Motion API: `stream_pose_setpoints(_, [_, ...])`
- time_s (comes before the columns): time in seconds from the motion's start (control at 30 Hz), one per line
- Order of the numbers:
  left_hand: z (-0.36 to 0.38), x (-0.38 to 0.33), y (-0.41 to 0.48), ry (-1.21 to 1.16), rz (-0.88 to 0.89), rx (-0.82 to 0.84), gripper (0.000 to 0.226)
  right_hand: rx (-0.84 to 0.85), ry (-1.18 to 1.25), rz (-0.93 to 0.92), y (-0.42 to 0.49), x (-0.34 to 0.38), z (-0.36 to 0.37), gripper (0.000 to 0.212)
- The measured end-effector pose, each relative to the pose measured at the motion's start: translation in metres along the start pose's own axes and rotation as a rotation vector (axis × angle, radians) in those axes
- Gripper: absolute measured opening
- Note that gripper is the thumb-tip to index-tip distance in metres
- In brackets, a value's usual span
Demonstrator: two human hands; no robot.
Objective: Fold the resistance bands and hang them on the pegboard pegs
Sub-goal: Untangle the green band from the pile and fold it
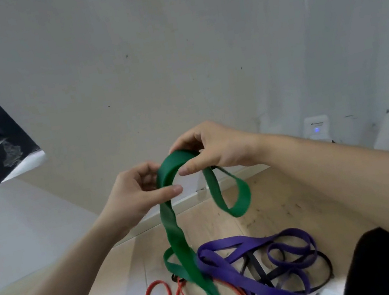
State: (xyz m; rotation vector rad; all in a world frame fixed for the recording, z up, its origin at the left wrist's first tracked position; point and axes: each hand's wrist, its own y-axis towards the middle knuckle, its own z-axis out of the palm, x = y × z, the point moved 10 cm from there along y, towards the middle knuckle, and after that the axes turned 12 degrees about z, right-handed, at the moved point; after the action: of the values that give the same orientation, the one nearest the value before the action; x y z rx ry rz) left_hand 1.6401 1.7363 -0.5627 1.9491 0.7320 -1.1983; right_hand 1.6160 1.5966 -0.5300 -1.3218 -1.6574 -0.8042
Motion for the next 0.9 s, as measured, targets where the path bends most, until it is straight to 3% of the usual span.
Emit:
stream_pose_setpoints(0.27, [0.011,0.021,-0.003,0.175,-0.020,-0.008,0.015,-0.128,0.149,-0.036,0.000,0.009,-0.019,0.028])
stream_pose_setpoints(0.47, [0.019,0.027,-0.001,0.194,-0.029,0.019,0.026,-0.210,0.320,-0.077,-0.001,0.013,-0.034,0.022])
stream_pose_setpoints(0.8, [0.006,0.030,0.000,0.094,-0.077,-0.009,0.021,-0.365,0.513,-0.057,-0.004,-0.009,-0.082,0.014])
stream_pose_setpoints(0.9, [-0.001,0.029,0.002,-0.001,-0.092,-0.047,0.042,-0.368,0.473,0.011,-0.003,-0.027,-0.089,0.013])
